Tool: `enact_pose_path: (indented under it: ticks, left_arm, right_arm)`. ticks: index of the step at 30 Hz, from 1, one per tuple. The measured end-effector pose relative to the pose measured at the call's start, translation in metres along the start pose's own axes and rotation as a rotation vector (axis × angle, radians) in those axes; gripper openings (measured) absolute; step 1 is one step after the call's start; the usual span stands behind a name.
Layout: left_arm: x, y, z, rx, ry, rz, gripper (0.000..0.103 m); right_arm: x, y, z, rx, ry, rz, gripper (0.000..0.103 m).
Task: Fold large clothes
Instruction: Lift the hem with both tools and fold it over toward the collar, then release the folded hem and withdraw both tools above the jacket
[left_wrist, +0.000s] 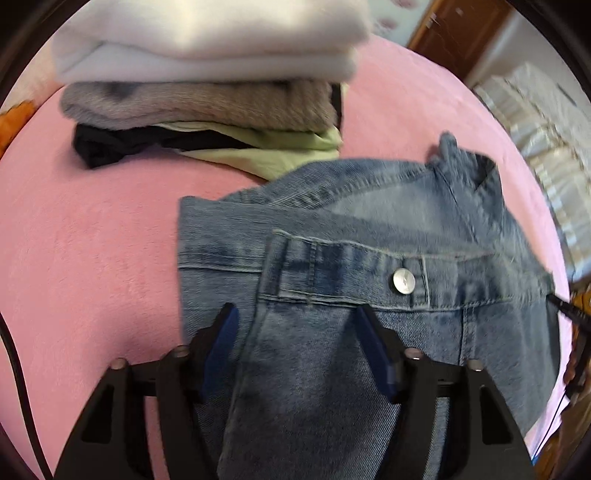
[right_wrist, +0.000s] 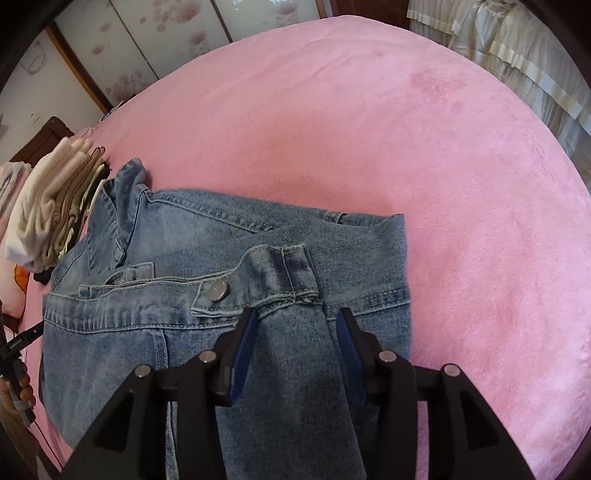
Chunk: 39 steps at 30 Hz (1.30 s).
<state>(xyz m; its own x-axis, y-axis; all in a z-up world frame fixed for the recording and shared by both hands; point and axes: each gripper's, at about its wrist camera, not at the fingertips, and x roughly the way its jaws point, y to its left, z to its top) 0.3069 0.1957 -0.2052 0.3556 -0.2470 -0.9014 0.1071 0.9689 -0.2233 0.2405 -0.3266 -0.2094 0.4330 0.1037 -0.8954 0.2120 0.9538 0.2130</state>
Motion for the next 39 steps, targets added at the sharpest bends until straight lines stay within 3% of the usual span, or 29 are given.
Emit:
enact_pose_path:
  ticks: [3,6,8,10,11,12,13,15,16,21,24,29,34,39]
  left_arm:
    - [0.007,-0.012,0.0,0.058,-0.008,0.029,0.081]
    - [0.014,-0.021,0.0,0.104,-0.027,0.073,0.084]
    - [0.016,-0.024,-0.002,0.121,-0.04,0.088,0.08]
    - [0.015,-0.032,-0.006,0.155,-0.056,0.094,0.059]
    - [0.013,-0.036,-0.008,0.164,-0.072,0.127,0.053]
    - [0.011,-0.039,-0.009,0.163,-0.086,0.169,0.038]
    - [0.008,-0.039,-0.011,0.154,-0.096,0.183,0.025]
    - [-0.002,-0.036,-0.015,0.112,-0.137,0.2,0.018]
    - [-0.005,-0.037,-0.017,0.099,-0.15,0.209,0.016]
    - [-0.04,-0.041,-0.033,0.064,-0.288,0.286,0.014]
    - [-0.069,-0.052,-0.035,0.052,-0.382,0.288,0.014]
    - [-0.102,-0.064,-0.022,0.056,-0.473,0.311,0.014]
    - [-0.1,-0.065,0.013,0.034,-0.495,0.337,0.014]
    - [-0.048,-0.068,0.044,0.025,-0.433,0.373,0.014]
  right_arm:
    - [0.006,0.005,0.0,-0.027,0.001,-0.001,0.062]
    - [0.013,0.011,-0.001,-0.054,-0.013,-0.012,0.072]
    - [0.015,0.017,-0.002,-0.085,-0.05,-0.031,0.074]
    - [0.016,0.021,-0.005,-0.097,-0.074,-0.047,0.073]
    - [0.016,0.022,-0.006,-0.103,-0.083,-0.053,0.07]
    - [0.015,0.024,-0.008,-0.115,-0.093,-0.042,0.055]
    - [0.014,0.026,-0.01,-0.125,-0.094,-0.045,0.051]
    - [0.008,0.031,-0.014,-0.153,-0.115,-0.086,0.024]
    - [0.004,0.032,-0.017,-0.156,-0.124,-0.099,0.02]
    - [-0.03,0.029,-0.028,-0.125,-0.198,-0.091,0.013]
    - [-0.063,0.033,-0.033,-0.126,-0.284,-0.072,0.013]
    - [-0.106,0.046,-0.018,-0.118,-0.422,-0.064,0.013]
    - [-0.103,0.059,0.019,-0.114,-0.482,-0.074,0.013]
    - [-0.055,0.053,0.049,-0.067,-0.418,-0.117,0.013]
